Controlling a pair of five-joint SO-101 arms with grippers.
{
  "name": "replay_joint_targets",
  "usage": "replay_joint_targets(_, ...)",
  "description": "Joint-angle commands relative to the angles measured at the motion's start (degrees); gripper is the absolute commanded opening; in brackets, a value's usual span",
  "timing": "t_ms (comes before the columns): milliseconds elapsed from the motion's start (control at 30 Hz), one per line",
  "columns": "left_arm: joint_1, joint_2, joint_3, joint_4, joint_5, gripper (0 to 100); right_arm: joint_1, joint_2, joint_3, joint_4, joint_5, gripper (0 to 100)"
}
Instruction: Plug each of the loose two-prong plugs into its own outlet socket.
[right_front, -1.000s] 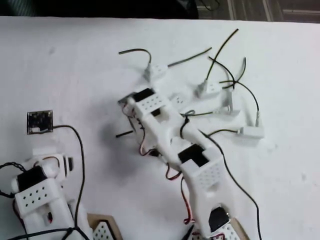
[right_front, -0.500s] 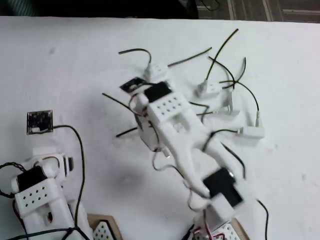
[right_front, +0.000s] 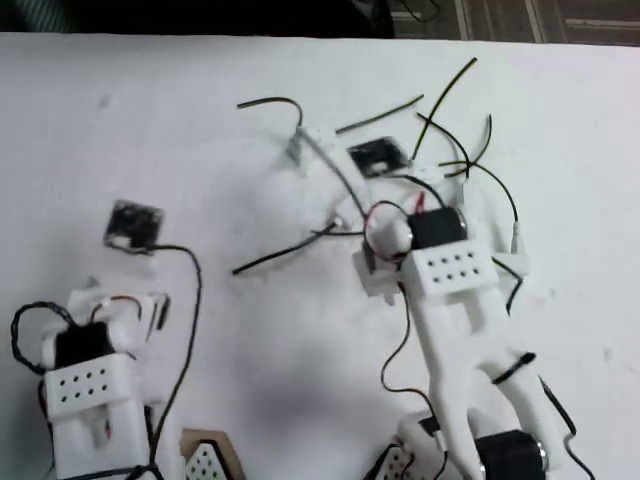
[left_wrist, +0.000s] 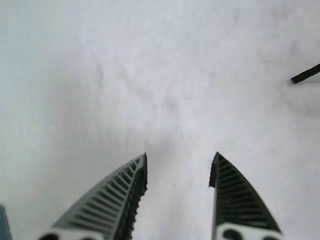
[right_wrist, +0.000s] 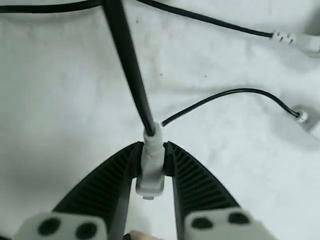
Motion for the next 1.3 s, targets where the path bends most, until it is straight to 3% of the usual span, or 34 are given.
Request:
replay_joint_targets(0, 5.5, -0.6, -5.4, -1.1, -1.5, 21, 4.2, -3.2, 2.0, -3.7, -0.6, 1.8)
replay_joint_targets(167, 15.1, -0.5, -9.3, 3.8, -4.8, 18, 8.9, -3.6, 6.1, -9.2, -6.9, 1.8)
replay_joint_targets(267, 21.4, -0.1, -11.9, 9.0, -6.5, 18, 11.3, -3.6, 7.6, -11.8, -7.4, 1.8)
replay_joint_targets(367, 25.2, 3.8, -14.9, 9.1, -6.8, 19, 11.6, -3.3, 8.2, -12.6, -7.4, 1.8)
replay_joint_targets(500, 25.8, 15.0, -20.6, 6.5, -6.9, 27, 11.7, -3.6, 8.8, -12.8, -7.4, 1.8)
replay_joint_targets(767, 28.1, 48.2, -38.9, 4.1, -6.9, 26, 11.7, -3.2, 9.1, -12.8, -7.4, 1.8)
replay_joint_targets(1067, 31.8, 70.3, -51.9, 3.9, -6.5, 18, 14.7, -3.2, 9.1, -12.9, -7.4, 1.8)
replay_joint_targets(1267, 33.3, 77.0, -56.2, 4.0, -5.7, 3, 15.1, -3.2, 9.1, -12.9, -7.4, 1.8)
